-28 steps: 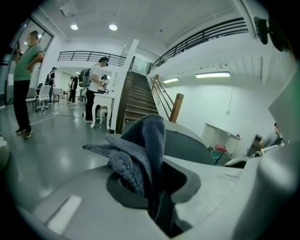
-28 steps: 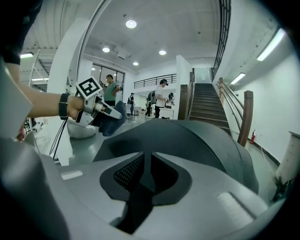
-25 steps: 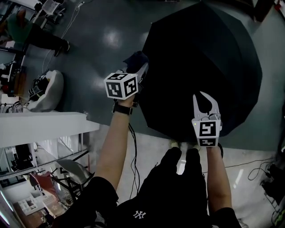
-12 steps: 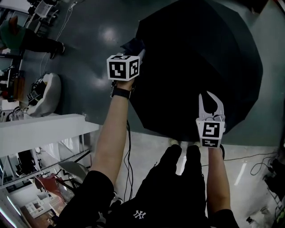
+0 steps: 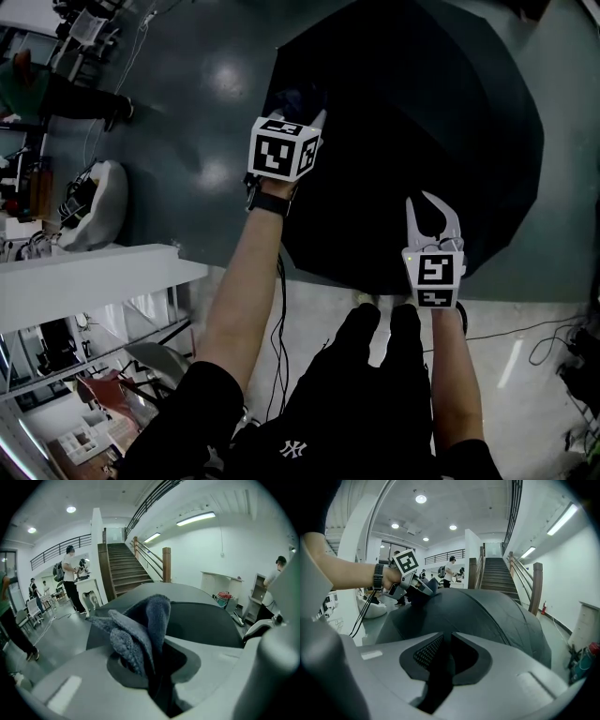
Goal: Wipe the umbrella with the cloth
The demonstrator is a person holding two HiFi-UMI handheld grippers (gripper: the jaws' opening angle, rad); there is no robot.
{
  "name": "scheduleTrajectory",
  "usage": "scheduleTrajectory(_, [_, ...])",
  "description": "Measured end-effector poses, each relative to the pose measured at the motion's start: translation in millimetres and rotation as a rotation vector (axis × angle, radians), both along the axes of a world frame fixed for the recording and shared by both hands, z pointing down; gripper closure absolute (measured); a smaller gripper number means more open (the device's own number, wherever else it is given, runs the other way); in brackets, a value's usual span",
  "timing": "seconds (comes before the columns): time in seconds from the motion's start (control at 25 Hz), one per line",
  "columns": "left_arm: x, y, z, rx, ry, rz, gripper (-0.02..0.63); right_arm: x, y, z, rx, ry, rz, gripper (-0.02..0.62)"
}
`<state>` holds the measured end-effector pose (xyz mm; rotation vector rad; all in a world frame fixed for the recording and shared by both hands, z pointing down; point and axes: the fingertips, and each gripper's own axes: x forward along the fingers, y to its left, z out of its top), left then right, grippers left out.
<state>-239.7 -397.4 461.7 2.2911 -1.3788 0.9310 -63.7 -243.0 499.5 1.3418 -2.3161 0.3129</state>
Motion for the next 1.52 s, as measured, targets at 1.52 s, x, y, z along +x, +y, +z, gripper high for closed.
scheduleTrajectory(1.52, [236,106,13,0.01,-0.013,0.217,0.439,100,31,-5,-0.016,-0.134,0.024,0.526])
